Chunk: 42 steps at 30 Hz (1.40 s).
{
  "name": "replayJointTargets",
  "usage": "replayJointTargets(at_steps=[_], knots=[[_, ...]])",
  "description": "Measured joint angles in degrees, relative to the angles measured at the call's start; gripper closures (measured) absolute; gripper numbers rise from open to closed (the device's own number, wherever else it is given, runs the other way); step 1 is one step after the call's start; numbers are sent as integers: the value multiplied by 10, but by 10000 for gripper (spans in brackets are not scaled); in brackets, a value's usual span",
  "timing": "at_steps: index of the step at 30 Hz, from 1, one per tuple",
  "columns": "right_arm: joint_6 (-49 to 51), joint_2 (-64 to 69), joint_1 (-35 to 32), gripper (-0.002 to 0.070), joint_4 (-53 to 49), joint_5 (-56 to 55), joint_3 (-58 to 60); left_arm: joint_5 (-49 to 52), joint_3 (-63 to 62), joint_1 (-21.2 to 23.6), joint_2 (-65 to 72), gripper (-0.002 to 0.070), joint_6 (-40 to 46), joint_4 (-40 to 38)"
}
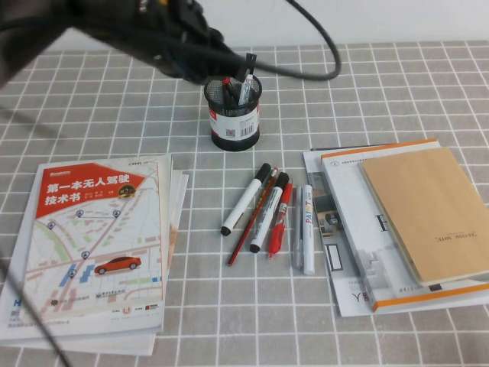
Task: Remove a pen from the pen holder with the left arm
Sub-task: 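Take a marker out of the pen holder and lay it on the table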
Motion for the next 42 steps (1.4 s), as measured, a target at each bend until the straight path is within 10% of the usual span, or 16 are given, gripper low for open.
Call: replayJointTargets(at_steps=[13, 32, 42], knots=[[0, 0, 0, 689, 0, 0, 0, -216, 446, -18, -353, 673, -33, -7], [0, 0, 0, 689, 0, 0, 0, -266, 550, -18, -430, 675, -83, 58], [0, 0, 0, 689, 2, 0, 0, -681, 825, -18, -576, 675, -103, 47]])
